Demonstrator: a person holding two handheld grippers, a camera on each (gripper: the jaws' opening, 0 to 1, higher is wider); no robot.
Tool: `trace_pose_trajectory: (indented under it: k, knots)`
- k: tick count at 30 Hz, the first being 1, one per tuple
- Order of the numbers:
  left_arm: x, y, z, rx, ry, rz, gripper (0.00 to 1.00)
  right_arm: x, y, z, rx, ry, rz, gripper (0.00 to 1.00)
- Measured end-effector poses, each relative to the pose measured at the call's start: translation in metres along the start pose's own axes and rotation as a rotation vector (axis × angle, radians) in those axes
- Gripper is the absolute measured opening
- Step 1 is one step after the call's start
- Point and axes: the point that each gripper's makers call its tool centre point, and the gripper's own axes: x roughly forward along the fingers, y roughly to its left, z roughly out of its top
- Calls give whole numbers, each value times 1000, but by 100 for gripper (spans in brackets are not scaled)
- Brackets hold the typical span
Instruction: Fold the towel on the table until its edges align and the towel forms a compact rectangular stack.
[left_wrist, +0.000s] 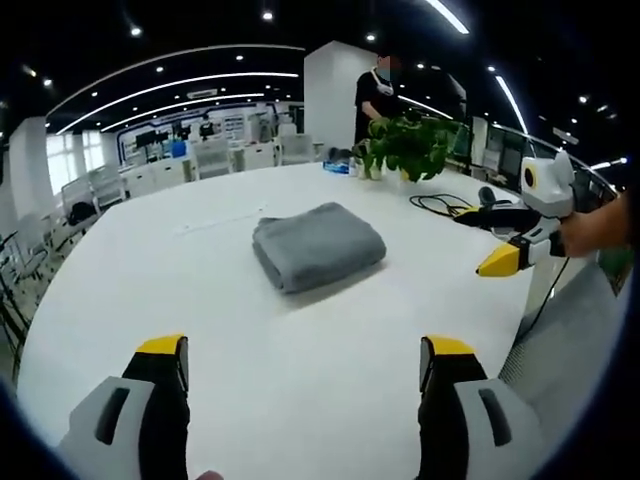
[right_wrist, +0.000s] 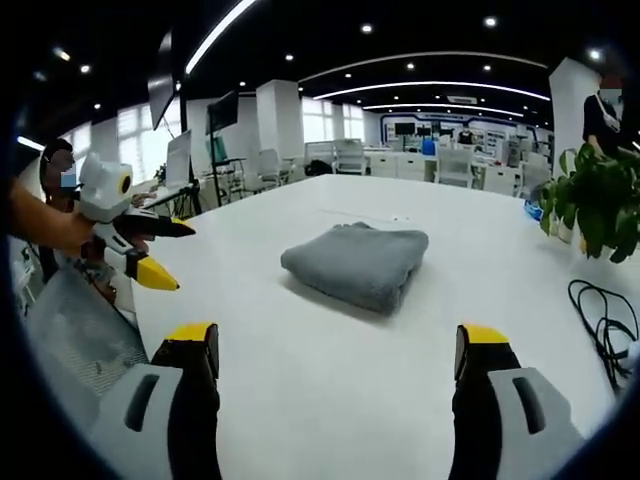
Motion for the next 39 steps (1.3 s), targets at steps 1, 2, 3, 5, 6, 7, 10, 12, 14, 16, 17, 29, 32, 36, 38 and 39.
trace_pose_trajectory:
  k: [1, 2, 3, 5, 6, 7, 10, 12, 14, 16, 17, 29, 32, 36, 38, 39]
  knots:
    - [0, -1, 0, -3, -3, -1, 98, -1, 1, 0, 1, 1, -1, 99]
    - [-1, -2, 0, -6, -5, -2, 98, -2, 1, -1, 3, 1, -1, 99]
    - [-1, -3, 1, -7, -6, -2, 98, -3, 1, -2, 5, 1, -5, 99]
    - [-3, -3, 3, -10, -21, 4, 97, -6, 1, -2, 5, -2, -8, 99]
    - [-3, -3, 2, -19, -23, 5, 97, -7, 2, -2, 6, -2, -8, 99]
    - [-3, -3, 2, -22, -23, 7, 97, -8, 3, -3, 6, -3, -9, 99]
    - [-4, -2, -3, -14, -11, 12, 97, -9, 4, -3, 3, -3, -8, 99]
    - [-4, -2, -5, -17, -9, 14, 97, -10, 5, -4, 1, -3, -7, 99]
    - [-5, -2, -9, -27, -7, 18, 97, -10, 5, -5, -1, 0, -8, 99]
    - [-6, -2, -10, -28, -7, 19, 97, -12, 7, -6, 6, -1, -7, 99]
    - [-6, -2, -11, -29, -7, 21, 97, -13, 8, -6, 6, -2, -8, 99]
    - [-9, -3, -13, -19, -9, 28, 97, -16, 9, -6, 6, -7, -10, 99]
    - [-10, -4, -12, -18, -13, 32, 97, -17, 9, -5, 1, -11, -11, 99]
    - [-11, -3, -13, -16, -8, 38, 97, -16, 8, -5, 1, -13, -11, 99]
    - [-10, -1, -14, -15, -5, 41, 97, -16, 8, -6, -2, -9, -12, 99]
    - [-10, 0, -15, -15, -5, 43, 97, -15, 8, -7, -5, -7, -11, 99]
